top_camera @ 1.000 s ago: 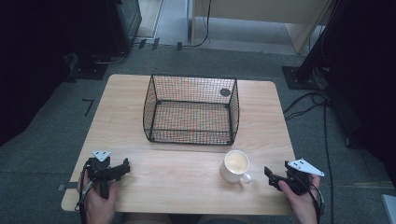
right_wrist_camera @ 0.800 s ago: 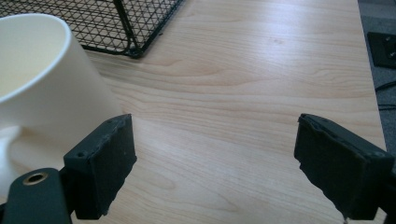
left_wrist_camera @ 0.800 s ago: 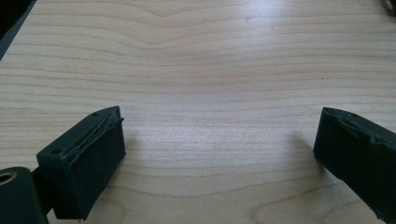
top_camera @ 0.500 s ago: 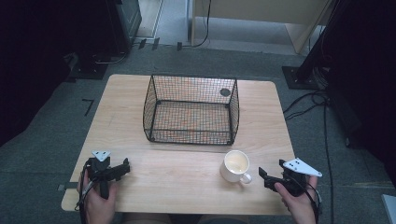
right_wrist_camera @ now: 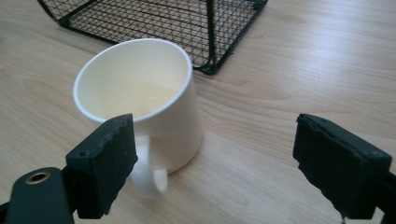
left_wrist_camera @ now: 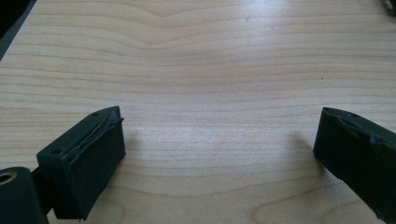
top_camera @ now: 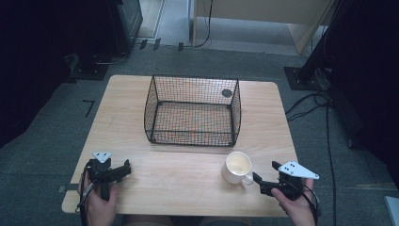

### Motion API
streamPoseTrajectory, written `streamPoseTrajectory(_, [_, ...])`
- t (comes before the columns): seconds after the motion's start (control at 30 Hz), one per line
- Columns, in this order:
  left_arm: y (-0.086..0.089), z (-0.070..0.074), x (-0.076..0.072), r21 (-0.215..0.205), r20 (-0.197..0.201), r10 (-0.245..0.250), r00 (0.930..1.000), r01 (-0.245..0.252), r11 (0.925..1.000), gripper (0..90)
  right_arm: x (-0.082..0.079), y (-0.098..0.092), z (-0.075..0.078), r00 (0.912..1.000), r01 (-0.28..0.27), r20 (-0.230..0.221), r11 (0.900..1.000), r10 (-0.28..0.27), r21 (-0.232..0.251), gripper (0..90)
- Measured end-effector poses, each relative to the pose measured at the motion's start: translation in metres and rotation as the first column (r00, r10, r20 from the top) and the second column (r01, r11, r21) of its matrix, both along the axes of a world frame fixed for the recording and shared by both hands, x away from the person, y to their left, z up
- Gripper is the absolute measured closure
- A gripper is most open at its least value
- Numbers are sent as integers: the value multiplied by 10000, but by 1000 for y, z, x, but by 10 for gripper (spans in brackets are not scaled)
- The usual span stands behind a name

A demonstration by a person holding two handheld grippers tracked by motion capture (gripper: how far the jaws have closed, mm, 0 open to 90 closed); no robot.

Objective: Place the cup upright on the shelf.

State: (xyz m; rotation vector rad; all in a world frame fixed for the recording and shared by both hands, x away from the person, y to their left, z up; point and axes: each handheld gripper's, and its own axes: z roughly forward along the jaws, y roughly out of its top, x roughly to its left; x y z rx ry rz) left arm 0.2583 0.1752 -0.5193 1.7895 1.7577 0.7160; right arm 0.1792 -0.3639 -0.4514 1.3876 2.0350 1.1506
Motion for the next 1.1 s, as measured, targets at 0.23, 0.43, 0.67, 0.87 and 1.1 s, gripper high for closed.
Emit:
streamPoseTrajectory(0.23, [0, 0, 0, 0, 1, -1, 10000, 1, 10000, 22, 0, 7, -2, 9989, -456, -66, 9989, 457, 63, 231])
streamPoseTrajectory(0.43, [0, 0, 0, 0, 2, 0, 10000, 0, 10000, 22, 0, 9, -8, 9950, -977, -140, 9939, 985, 506, 434])
streamPoseTrajectory(0.67, [0, 0, 0, 6, -7, -7, 10000, 7, 10000, 22, 2, 12, -14, 9864, -1510, -582, 9874, 1537, 478, 569])
streamPoseTrajectory(0.87, [0, 0, 0, 0, 1, 0, 10000, 0, 10000, 22, 3, 13, -18, 9810, -1804, -651, 9828, 1827, 387, 645])
streamPoseTrajectory(1.1, [0, 0, 0, 1, 0, -1, 10000, 1, 10000, 22, 3, 19, -21, 9709, -2254, -842, 9742, 2242, -49, 767])
